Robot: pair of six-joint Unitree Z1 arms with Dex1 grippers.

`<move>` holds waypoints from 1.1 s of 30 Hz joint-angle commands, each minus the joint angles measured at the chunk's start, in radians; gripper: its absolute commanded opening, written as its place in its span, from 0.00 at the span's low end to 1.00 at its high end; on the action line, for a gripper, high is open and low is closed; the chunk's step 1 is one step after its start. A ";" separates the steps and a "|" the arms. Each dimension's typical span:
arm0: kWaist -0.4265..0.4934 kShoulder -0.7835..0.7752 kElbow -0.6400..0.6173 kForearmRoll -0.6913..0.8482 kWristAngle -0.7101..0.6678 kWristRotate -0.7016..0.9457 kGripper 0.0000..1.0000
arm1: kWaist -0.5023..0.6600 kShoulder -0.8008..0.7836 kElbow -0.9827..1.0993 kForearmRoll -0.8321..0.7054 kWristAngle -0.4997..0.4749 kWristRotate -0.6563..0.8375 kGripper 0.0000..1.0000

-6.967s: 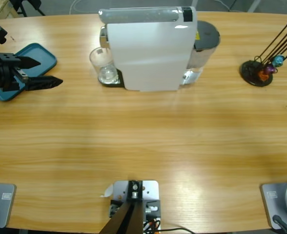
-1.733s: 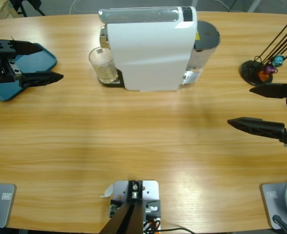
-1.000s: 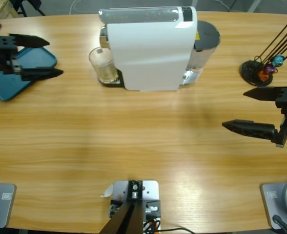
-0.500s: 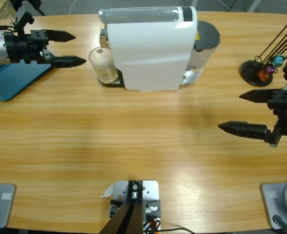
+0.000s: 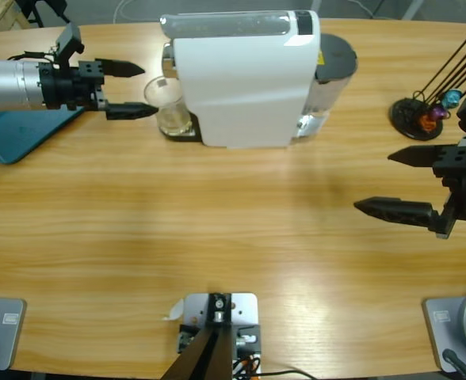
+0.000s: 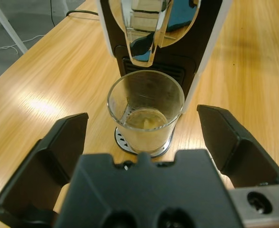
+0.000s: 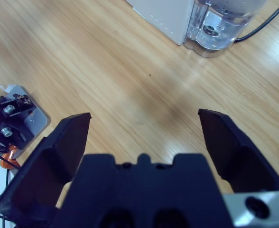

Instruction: Pour coffee

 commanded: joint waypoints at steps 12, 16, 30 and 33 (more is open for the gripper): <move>-0.069 0.099 -0.052 -0.019 -0.042 -0.011 1.00 | -0.009 0.038 0.013 -0.015 0.016 -0.015 1.00; -0.080 0.098 -0.054 -0.017 0.009 -0.011 1.00 | -0.009 0.036 0.013 -0.015 0.016 -0.015 1.00; -0.086 0.103 -0.069 -0.018 0.040 -0.011 1.00 | -0.010 0.041 0.013 -0.018 0.015 -0.015 1.00; -0.095 0.098 -0.065 -0.008 0.062 -0.011 1.00 | -0.010 0.040 0.014 -0.018 0.016 -0.015 1.00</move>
